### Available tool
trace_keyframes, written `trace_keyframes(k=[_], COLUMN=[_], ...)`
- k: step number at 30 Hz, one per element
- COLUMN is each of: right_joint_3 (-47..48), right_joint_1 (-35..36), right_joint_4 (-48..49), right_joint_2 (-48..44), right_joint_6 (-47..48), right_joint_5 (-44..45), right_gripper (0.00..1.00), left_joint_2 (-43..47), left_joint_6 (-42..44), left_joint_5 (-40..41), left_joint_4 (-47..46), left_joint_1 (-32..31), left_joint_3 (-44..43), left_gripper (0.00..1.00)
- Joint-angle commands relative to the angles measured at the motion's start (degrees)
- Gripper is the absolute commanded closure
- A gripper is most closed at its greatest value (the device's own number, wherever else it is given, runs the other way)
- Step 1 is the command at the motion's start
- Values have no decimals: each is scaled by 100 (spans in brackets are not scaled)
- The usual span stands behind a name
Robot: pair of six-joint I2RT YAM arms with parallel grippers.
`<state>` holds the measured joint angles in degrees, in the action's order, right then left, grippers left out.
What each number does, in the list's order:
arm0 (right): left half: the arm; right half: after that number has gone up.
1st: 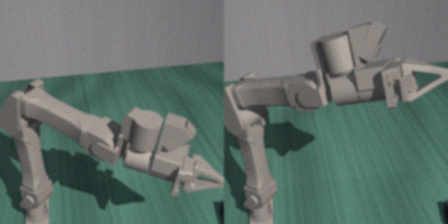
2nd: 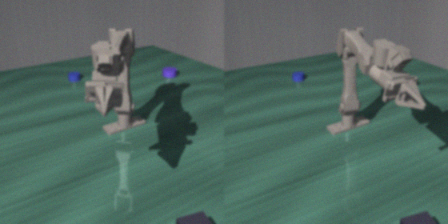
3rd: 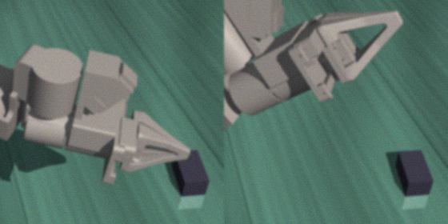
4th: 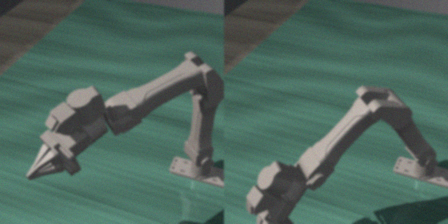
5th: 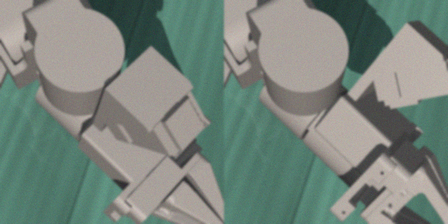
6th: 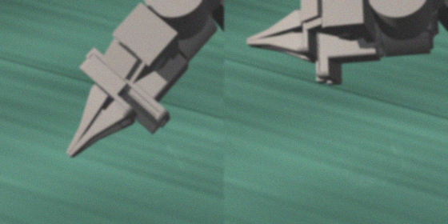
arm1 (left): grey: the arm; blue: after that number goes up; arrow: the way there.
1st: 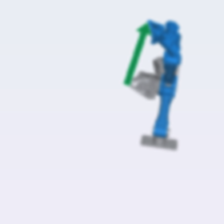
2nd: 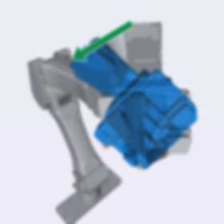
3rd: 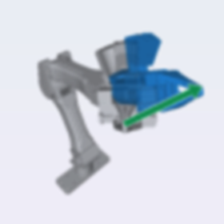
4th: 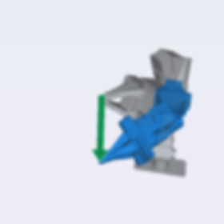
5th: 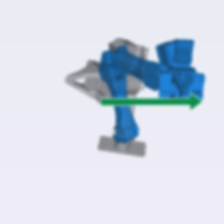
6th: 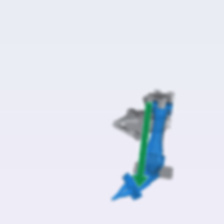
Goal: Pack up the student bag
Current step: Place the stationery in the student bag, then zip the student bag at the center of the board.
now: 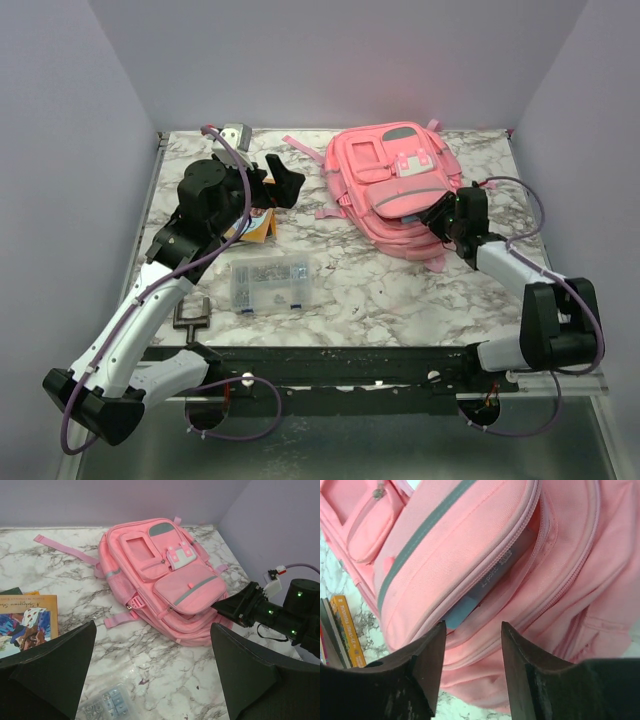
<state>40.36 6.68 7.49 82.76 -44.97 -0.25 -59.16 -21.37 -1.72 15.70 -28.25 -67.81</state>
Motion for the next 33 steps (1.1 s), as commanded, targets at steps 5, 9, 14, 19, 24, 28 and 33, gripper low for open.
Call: trace_keyframes(k=[5,9,14,19,24,28,33], right_joint_3=[159,220,556,401,99,-152,-45], right_joint_1=[-474,-795,-1010,-1058,-1061,-1059,-1046], right_joint_4=[-1117,-1150,-1775,-1842,-1531,-1084,-988], right_joint_2=[-918,-790,-467,-416,-122,192,377], right_joint_6=[649,479,470,586,517,436,367], right_joint_5=[313,272,93,-333,-987,-1363,-1507], right_gripper=[45,51,47,36,33,33,46], left_joint_2=[9,-52,-65,-164,-297,-322,-419], left_joint_6=[-3,10,33,-11,-42,-49,-26], left_joint_5=[-39,-17,36,-110,-207,-233,-233], left_joint_4=[-4,3,11,47,82,86,121], left_joint_1=[-5,-5,-22,-18,-23,-23,-23], left_joint_3=[-172,-178,-162,-215,-267,-268,-295], left_gripper=[2,2,2,2,2,2,2])
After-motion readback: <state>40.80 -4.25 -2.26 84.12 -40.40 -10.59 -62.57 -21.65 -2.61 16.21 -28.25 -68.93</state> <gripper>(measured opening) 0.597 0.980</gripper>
